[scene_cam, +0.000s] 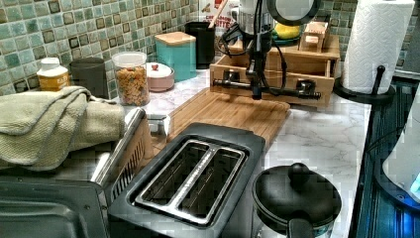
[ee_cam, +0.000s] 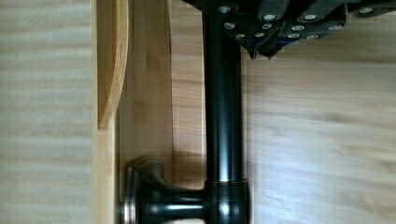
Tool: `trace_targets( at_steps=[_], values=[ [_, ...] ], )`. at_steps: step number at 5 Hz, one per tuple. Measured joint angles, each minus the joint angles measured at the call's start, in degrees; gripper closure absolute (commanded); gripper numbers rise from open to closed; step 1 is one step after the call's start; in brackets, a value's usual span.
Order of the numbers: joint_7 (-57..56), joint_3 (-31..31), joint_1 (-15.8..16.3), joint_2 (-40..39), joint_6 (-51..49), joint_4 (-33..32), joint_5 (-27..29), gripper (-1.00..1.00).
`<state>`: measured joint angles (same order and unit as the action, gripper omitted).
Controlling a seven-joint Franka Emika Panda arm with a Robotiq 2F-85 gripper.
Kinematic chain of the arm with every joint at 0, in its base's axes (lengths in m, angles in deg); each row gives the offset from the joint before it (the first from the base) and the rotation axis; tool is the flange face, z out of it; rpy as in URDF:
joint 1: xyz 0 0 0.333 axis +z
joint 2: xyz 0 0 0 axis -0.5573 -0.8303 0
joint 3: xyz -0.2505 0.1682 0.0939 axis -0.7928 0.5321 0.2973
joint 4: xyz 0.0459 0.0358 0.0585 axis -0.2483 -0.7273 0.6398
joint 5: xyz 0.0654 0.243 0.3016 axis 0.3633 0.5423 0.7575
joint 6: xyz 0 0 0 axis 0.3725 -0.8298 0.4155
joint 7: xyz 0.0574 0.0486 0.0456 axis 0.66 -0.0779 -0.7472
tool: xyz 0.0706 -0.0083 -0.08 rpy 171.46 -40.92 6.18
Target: Close the drawer.
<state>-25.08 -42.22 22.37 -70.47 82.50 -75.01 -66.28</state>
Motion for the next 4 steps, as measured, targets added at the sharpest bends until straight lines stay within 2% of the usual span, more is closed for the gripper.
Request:
trace_targets(
  at_steps=[1,2,3,4],
  values=[
    [-2.6,-1.6,-3.4,-1.3,2.7,0.9,-3.4,1.00],
    [-7.2,-4.7,-5.7,-4.6,3.6,4.7,-3.5,1.00],
    [-15.1,-7.4,-7.1,-9.4,1.3,11.1,-1.9,1.00],
    [-17.9,-9.4,-8.1,-11.8,1.9,14.1,1.1,1.00]
  ],
)
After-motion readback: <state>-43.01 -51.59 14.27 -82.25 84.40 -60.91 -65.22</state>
